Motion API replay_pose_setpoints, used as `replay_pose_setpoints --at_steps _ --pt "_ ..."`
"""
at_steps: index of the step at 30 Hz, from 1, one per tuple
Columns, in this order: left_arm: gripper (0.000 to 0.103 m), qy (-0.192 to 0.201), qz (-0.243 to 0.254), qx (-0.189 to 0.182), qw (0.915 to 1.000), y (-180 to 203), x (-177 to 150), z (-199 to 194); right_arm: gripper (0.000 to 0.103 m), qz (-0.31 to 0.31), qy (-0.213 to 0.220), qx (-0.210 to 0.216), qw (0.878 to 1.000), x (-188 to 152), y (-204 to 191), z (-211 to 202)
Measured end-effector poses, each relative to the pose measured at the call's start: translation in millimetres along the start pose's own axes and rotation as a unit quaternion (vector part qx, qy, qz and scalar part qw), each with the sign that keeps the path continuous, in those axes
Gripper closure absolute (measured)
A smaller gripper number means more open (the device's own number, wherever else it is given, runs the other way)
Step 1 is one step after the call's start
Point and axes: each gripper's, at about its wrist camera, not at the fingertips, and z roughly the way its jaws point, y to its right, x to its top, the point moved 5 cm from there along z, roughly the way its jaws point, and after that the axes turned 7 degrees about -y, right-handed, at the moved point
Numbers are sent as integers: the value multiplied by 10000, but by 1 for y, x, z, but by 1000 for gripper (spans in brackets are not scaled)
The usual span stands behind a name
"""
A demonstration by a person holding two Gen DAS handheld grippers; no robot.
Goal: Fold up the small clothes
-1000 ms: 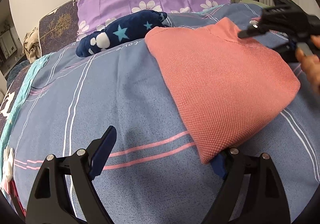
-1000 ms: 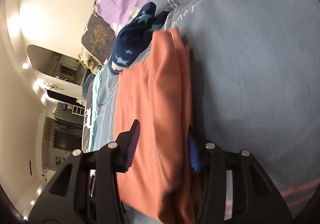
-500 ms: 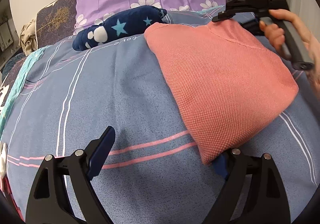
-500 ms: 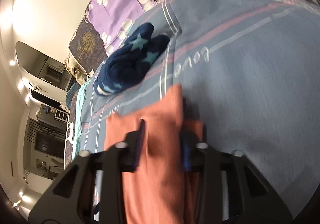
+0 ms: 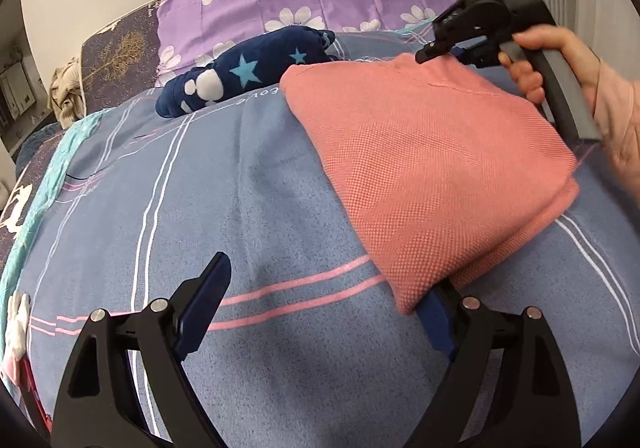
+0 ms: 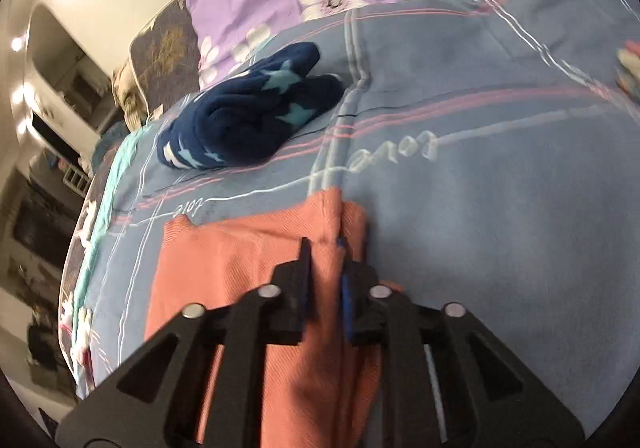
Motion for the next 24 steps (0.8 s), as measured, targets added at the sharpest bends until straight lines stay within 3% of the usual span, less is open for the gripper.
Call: replay_pose_setpoints --at_steps 1,4,7,9,11,13,15,17,21,22,24 --pt "17 -23 -2 -60 10000 -1 0 0 75 30 59 7 10000 -2 2 -7" --pt "17 -51 23 -227 9997 -3 -2 -6 73 -112 298 105 9994 -16 -3 -45" --pt "17 13 78 -391 9992 -4 -6 -20 85 -335 175 746 9965 -50 -18 -72" --pt "29 46 -12 -622 9981 -6 -9 -30 89 -560 -14 1001 9934 -79 -31 -81" --pt "49 41 -181 -906 9957 -10 -11 -38 90 -831 -105 570 9949 -110 -35 -86" --pt "59 70 -354 -1087 9934 -14 -9 -45 89 -963 -89 167 9952 -132 -30 -89" --pt "60 143 -348 -1121 9930 -13 -4 -47 87 -909 -112 -7 9958 -145 -23 -89" --pt "60 202 -258 -1053 9939 -9 3 -45 70 -797 -108 -33 9968 -154 -16 -90" --pt "51 245 97 -1097 9936 14 8 -40 67 -770 -52 -5 9970 -160 -16 -92" --pt "48 236 187 -1096 9935 19 7 -39 69 -815 -81 1 9966 -162 -17 -91" --pt "47 172 443 -1016 9937 30 2 -32 96 -916 -168 -102 9956 -166 -19 -86"
